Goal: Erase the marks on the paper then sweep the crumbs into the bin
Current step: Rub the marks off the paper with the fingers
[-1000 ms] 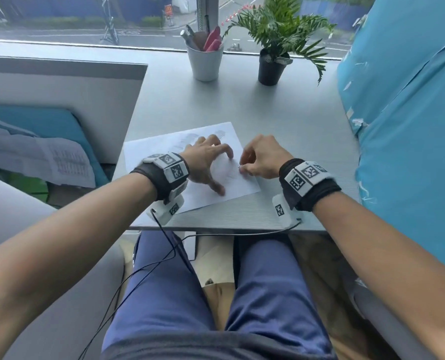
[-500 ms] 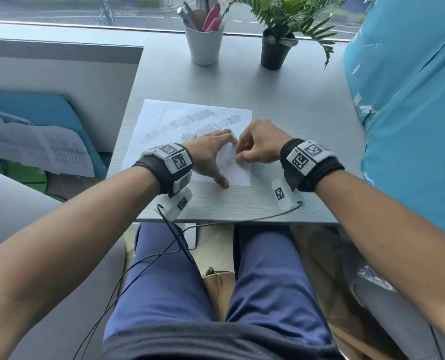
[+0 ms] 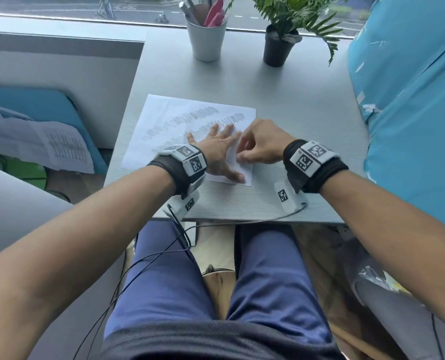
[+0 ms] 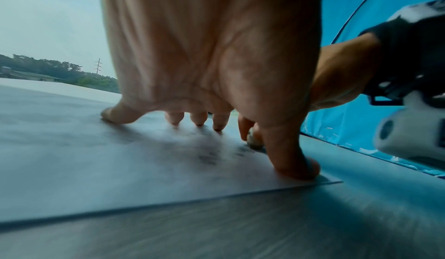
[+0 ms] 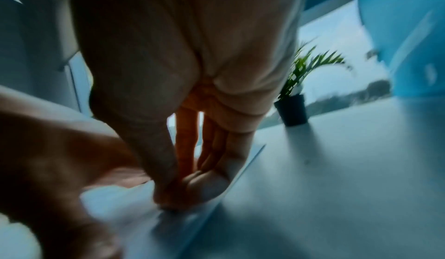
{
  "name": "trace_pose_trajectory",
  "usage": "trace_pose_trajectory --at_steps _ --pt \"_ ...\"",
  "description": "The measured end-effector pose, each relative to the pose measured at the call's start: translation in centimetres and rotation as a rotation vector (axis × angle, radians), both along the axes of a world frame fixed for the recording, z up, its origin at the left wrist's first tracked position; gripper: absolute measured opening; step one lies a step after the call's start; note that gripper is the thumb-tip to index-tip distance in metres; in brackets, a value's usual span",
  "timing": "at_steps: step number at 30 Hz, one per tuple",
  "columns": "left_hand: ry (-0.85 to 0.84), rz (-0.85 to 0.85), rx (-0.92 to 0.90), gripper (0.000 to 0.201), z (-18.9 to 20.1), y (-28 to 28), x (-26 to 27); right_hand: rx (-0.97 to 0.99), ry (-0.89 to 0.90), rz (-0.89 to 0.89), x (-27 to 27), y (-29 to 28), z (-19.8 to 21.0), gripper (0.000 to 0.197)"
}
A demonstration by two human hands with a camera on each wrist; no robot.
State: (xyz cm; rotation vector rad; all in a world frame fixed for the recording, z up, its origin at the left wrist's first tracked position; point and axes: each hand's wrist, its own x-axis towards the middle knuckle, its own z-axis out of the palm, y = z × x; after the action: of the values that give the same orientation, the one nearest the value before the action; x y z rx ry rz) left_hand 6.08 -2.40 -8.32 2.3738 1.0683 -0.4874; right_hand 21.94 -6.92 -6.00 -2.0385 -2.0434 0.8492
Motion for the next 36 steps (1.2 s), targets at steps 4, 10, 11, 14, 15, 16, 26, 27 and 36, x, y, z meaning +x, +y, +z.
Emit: trace_pose_trajectory --at_steps 4,10,11,14,15,16,26,27,36 --pt "0.015 -0.011 0.000 0.139 -0.3 0.1 -0.1 0.063 -0.017 -0.075 1.1 1.0 0.3 0.013" --pt "0.013 -0.012 0.003 0.139 -0.6 0.2 -0.2 0.023 -0.017 0.051 0.5 0.5 -0.1 0.007" --pt "0.021 -0.009 0.001 0.139 -0.6 0.3 -0.3 0.060 -0.010 -0.014 1.2 0.9 -0.1 0.009" --pt "0.032 -0.002 0.000 0.138 -0.7 0.3 -0.6 0.056 0.012 -0.021 1.6 1.0 -0.2 0.011" --pt "0.034 -0.011 -0.002 0.137 -0.7 0.4 -0.7 0.010 0.015 0.056 0.9 0.7 -0.4 0.009" --pt "0.037 -0.021 -0.003 0.137 -0.7 0.4 -0.7 -0.014 0.020 0.116 0.5 0.3 -0.4 0.007" --pt "0.028 -0.038 0.002 0.144 -0.8 0.4 -0.7 0.026 0.000 0.089 0.5 0.7 -0.2 0.008" --pt "0.026 -0.037 0.003 0.144 -0.8 0.4 -0.7 0.066 0.003 0.013 1.4 1.1 -0.1 0.010" --pt "0.048 -0.019 -0.003 0.147 -0.5 0.3 -0.4 0.082 -0.023 0.009 2.0 1.3 0.2 0.013"
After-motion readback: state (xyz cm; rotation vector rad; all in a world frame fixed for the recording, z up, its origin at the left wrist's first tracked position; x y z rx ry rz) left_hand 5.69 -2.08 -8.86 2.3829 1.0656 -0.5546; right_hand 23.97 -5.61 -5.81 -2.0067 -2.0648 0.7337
